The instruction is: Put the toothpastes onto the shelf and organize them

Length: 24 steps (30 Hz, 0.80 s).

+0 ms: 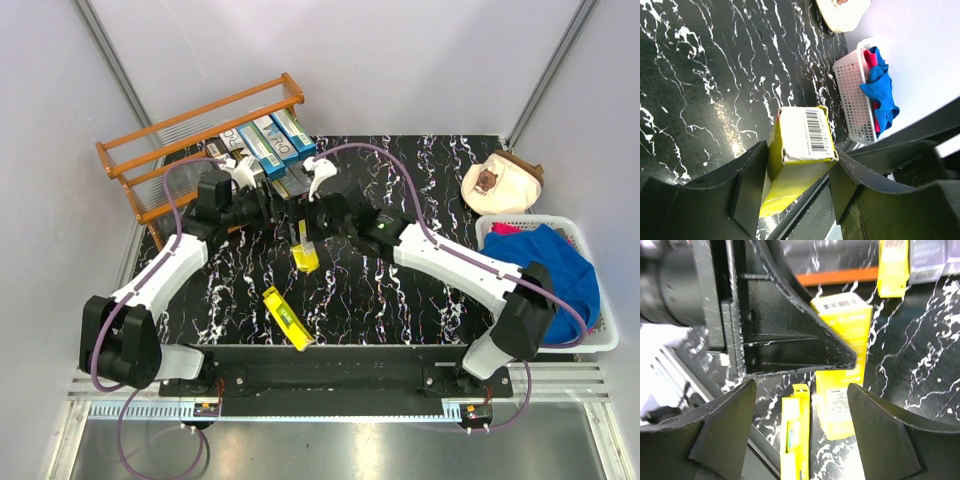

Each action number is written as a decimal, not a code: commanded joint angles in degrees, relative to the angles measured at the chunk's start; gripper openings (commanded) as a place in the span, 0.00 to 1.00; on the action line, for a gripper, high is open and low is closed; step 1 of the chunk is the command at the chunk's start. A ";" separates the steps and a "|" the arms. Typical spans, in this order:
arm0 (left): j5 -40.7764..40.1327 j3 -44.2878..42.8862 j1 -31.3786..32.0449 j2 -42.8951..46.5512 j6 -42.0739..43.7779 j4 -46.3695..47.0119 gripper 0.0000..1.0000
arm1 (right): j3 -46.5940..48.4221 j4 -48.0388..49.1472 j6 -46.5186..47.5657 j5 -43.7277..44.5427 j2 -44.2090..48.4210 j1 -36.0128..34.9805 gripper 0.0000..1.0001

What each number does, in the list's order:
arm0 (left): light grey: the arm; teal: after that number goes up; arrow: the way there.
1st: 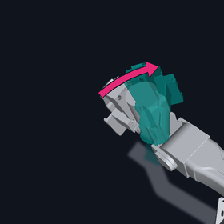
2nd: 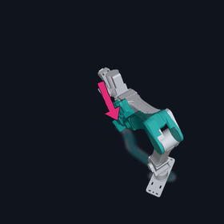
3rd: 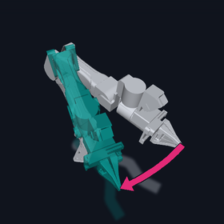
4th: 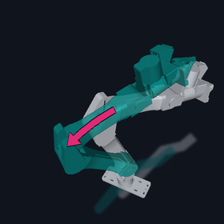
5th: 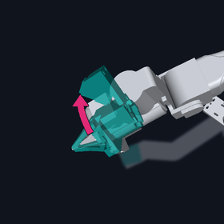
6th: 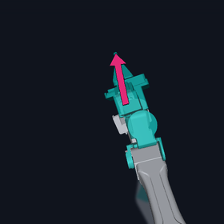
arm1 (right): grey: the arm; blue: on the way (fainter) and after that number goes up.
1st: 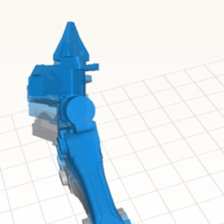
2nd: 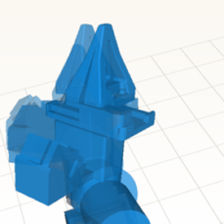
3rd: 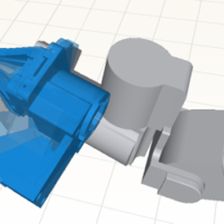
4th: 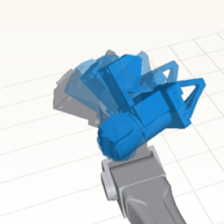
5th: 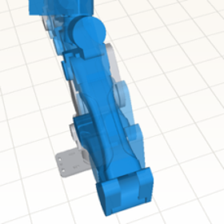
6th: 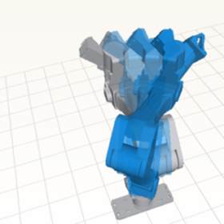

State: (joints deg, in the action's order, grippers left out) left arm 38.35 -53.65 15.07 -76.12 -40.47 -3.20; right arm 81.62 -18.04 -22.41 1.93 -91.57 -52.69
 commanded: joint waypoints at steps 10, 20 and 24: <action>9.80 2.66 -13.04 7.29 -14.10 20.58 0.51 | -8.58 19.33 -14.75 -11.24 8.69 10.40 0.87; 12.37 10.49 -22.36 10.38 -35.28 48.62 0.48 | -16.58 44.39 -36.27 -29.78 2.82 15.95 0.88; 11.93 10.76 -23.07 8.80 -42.67 57.24 0.42 | -18.78 51.96 -39.90 -32.52 1.04 15.25 0.89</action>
State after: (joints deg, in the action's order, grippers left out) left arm 48.56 -42.68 -7.53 -67.24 -72.66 37.17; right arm 64.45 20.75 -54.89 -24.25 -89.30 -36.75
